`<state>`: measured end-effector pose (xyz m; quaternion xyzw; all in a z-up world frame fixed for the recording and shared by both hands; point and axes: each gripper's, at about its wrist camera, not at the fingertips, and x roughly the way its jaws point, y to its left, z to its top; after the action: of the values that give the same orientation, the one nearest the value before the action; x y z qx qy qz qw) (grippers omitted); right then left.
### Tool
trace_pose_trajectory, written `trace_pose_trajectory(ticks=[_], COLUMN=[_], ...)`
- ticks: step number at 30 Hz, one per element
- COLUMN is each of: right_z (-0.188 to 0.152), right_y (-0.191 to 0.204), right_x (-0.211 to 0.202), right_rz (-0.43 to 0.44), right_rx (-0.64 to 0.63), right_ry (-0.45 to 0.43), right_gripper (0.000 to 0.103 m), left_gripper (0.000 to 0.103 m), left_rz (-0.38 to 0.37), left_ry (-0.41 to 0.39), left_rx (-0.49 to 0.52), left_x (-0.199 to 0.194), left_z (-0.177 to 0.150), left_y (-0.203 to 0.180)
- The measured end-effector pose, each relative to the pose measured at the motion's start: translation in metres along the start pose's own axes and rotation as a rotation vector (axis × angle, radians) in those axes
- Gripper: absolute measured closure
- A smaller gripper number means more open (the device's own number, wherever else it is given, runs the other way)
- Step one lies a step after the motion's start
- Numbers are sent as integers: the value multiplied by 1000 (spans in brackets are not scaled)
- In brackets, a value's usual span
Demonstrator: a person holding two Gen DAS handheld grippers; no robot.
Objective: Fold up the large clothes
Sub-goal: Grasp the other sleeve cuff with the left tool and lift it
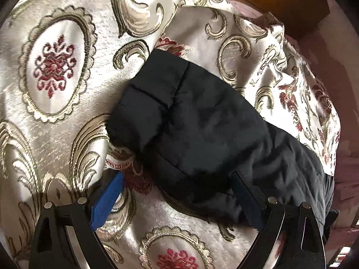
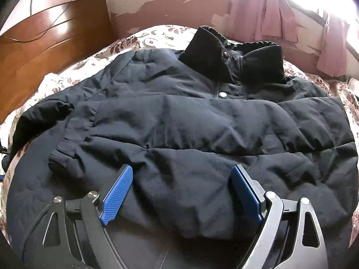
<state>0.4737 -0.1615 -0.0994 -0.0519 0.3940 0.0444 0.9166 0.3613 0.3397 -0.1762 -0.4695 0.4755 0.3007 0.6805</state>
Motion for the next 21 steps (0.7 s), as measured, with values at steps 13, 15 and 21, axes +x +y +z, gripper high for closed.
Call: trace_pose_trajectory(ticks=[13, 15, 21], right_z=[-2, -3, -5], right_y=[1, 0, -11], right_x=[10, 6, -18], right_rz=[4, 11, 37], right_rx=[-21, -16, 15], right_ry=[32, 29, -9], right_gripper=[15, 15, 15], left_gripper=[98, 98, 98], left_rz=[-95, -101, -159], left_ry=[-84, -157, -397], left_rx=[30, 81, 311], left_x=[-20, -40, -125], left_z=[12, 10, -4], left_y=[-4, -13, -63])
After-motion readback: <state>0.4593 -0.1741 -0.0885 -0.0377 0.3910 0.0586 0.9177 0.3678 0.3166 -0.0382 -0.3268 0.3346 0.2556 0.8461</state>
